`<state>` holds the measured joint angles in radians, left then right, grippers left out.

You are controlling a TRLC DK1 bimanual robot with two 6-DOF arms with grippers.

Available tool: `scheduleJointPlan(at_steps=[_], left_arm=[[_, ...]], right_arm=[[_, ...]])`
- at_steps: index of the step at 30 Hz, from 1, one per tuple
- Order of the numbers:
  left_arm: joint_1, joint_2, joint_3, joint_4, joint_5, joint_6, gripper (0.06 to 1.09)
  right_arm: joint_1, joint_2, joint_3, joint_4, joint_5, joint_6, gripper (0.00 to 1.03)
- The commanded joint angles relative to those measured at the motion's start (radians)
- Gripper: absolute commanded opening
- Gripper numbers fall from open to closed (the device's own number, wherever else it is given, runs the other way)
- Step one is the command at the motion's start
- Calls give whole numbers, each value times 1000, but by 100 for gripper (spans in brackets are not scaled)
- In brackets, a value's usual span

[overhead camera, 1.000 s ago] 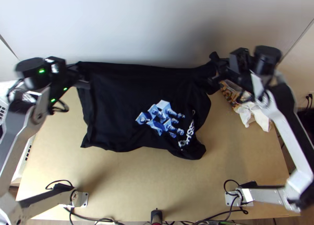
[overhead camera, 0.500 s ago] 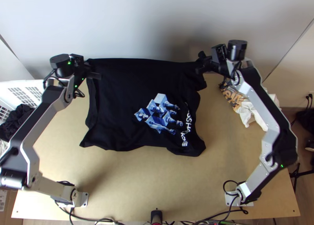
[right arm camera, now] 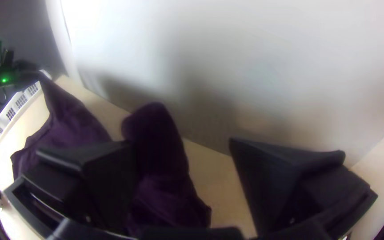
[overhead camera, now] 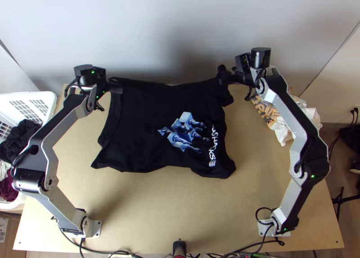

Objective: Fold the t-shirt

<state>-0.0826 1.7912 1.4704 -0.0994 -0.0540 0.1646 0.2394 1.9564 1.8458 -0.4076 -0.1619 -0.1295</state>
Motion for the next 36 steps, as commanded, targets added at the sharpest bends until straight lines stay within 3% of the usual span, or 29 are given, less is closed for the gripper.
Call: scheduleJointPlan(at_steps=[1,5,12,19,24,32,36], left_arm=[[-29,-131,22,-246,94,-25,101],[-29,-288,-28,-411,166,-39,102],[50,-408,-176,-428,169,26,102],[34,-231,-39,-430,169,7,102],[-22,-325,-94,-546,197,-14,102],[55,-596,-265,-895,237,159,102],[142,-714,-384,-973,235,274,102]], right_arm=[[8,-100,-69,-50,-8,8,97],[6,-212,-137,-92,-27,8,97],[-12,-280,-232,-96,-48,-28,97],[-8,-76,-143,-45,-47,-73,97],[6,56,38,-154,-45,-35,97],[-2,62,110,-203,-45,13,97],[-5,-45,61,-211,-47,41,97]])
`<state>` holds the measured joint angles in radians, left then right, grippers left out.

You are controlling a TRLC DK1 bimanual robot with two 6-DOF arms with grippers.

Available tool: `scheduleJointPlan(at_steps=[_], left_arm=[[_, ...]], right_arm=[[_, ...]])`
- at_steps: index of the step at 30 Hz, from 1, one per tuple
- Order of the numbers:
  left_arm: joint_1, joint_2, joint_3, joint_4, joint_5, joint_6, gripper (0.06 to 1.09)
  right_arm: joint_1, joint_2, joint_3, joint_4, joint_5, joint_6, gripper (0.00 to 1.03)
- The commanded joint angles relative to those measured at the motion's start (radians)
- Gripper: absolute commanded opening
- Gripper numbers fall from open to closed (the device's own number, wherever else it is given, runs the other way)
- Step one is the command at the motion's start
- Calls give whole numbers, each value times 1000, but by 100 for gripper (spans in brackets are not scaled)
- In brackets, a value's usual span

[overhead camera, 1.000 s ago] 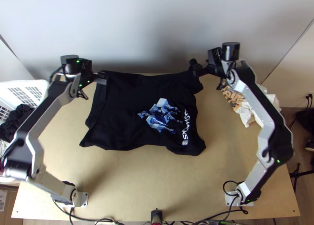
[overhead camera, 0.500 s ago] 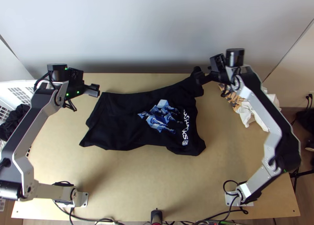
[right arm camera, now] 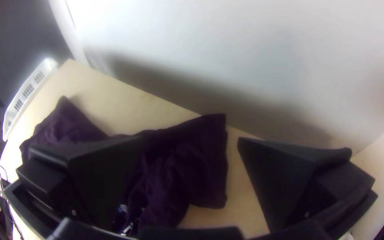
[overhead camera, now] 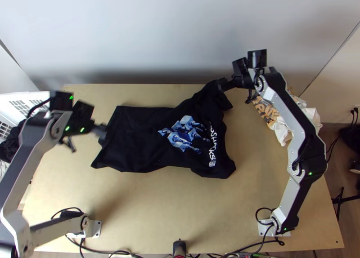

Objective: Fold the t-shirt

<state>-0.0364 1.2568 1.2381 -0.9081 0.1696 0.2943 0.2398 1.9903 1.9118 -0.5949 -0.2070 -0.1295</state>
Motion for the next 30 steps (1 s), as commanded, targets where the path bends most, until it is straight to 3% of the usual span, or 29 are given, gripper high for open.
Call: scheduleJointPlan(at_steps=[1,5,11,25,27,30], left_arm=[[118,-201,-181,-164,11,164,102],[162,-241,-273,-141,7,203,102],[174,-220,-407,-5,-13,204,102],[150,-65,-514,202,-50,149,102],[148,-48,-519,210,-48,141,94],[124,-33,-519,207,-44,124,75]], right_arm=[[0,-113,-30,-26,-2,41,97],[33,-269,-155,-71,-2,19,98],[116,-528,-467,-103,-2,-85,98],[141,-706,-691,-115,-3,-64,98],[164,-714,-711,-115,-3,-56,98],[182,-723,-747,-132,-2,-61,98]])
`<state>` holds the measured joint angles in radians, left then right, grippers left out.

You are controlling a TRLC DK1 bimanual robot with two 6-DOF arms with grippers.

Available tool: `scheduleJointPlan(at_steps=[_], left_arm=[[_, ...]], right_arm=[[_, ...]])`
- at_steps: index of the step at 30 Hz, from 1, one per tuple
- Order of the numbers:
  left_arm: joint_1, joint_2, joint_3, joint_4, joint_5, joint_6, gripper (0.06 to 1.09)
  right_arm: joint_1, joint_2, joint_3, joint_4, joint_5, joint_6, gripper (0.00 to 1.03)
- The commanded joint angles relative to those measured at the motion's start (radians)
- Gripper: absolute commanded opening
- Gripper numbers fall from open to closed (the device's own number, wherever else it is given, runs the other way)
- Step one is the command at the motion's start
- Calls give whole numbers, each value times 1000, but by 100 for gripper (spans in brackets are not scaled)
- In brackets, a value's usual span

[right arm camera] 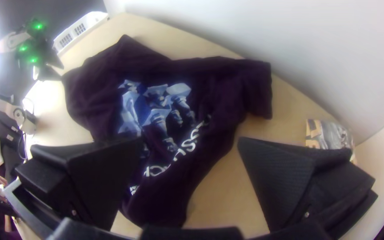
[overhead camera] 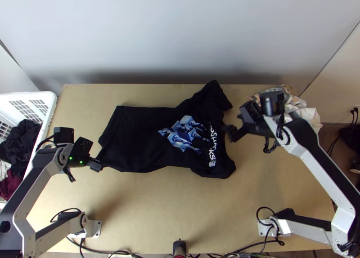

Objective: Fold the t-shirt

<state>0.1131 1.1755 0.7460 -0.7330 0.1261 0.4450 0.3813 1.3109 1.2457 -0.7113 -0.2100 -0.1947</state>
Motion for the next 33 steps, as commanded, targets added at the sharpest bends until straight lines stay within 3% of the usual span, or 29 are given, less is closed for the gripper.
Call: scheduleJointPlan(at_steps=[1,4,9,21,33], left_arm=[[-32,55,-28,32,3,-31,71],[-44,76,-30,32,9,-38,63],[-47,90,-25,61,26,-51,9],[-49,72,70,57,26,-81,9],[-50,88,352,58,27,-224,9]], right_arm=[[44,-48,-95,-25,1,1,98],[48,-73,-147,-43,1,-6,98],[103,-130,-244,-54,1,-14,97],[243,-142,-276,-47,1,34,97],[426,-96,-338,-42,1,32,97]])
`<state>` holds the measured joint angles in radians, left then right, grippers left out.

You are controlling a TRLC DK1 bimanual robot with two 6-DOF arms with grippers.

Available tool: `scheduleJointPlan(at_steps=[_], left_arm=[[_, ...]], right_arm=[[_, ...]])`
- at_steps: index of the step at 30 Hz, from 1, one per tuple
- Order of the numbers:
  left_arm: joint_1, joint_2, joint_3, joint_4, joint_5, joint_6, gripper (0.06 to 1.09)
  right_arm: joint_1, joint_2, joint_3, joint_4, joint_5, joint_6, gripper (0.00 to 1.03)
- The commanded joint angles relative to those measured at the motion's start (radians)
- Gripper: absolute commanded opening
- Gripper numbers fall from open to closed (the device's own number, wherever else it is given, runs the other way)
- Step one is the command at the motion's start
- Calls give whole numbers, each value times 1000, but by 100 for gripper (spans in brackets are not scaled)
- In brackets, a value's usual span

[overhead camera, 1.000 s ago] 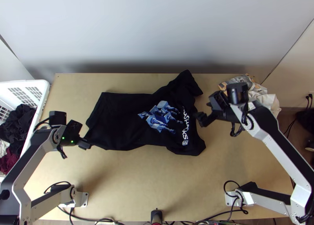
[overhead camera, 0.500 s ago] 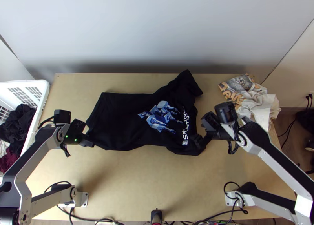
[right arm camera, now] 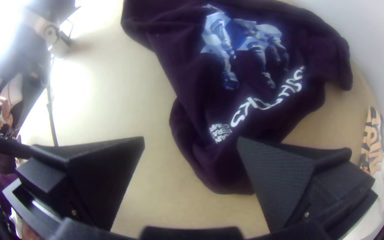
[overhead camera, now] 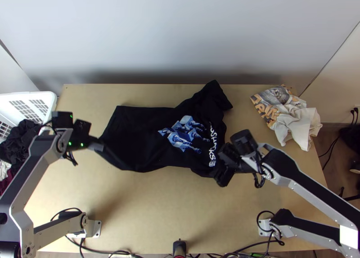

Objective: Fold the t-shirt

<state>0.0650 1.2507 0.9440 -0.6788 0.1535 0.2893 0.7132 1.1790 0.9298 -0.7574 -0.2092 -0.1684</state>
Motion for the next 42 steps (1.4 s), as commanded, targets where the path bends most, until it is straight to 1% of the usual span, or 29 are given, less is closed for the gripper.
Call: scheduleJointPlan(at_steps=[1,3,7,15,19,20,22,29,30,35,38,40,42], left_arm=[[-8,18,176,5,0,-79,9],[-16,26,208,7,0,-88,9],[-22,42,246,19,0,-113,9],[-19,81,345,21,-3,-122,9],[-13,93,366,21,-3,-124,9],[-11,96,369,22,-3,-125,9],[-10,102,375,25,-3,-125,9],[-10,119,381,33,-3,-133,9],[-10,119,381,33,-2,-134,9],[-8,119,380,33,-2,-134,9],[-8,118,380,33,-2,-134,9],[-8,115,378,30,-2,-134,9],[-8,110,372,28,-2,-134,9]], right_arm=[[106,53,-23,6,1,7,97],[135,90,-22,6,1,9,97],[178,151,-20,59,-1,12,97],[193,294,-13,164,1,-5,96],[158,353,3,202,1,-28,96],[144,361,4,214,1,-29,94],[111,387,10,225,1,-42,87],[3,453,35,248,1,-91,87],[-12,458,40,250,1,-94,85],[-72,472,57,253,1,-117,47],[-93,472,67,253,1,-117,18],[-101,465,73,251,1,-111,2],[-103,446,73,248,1,-106,2]])
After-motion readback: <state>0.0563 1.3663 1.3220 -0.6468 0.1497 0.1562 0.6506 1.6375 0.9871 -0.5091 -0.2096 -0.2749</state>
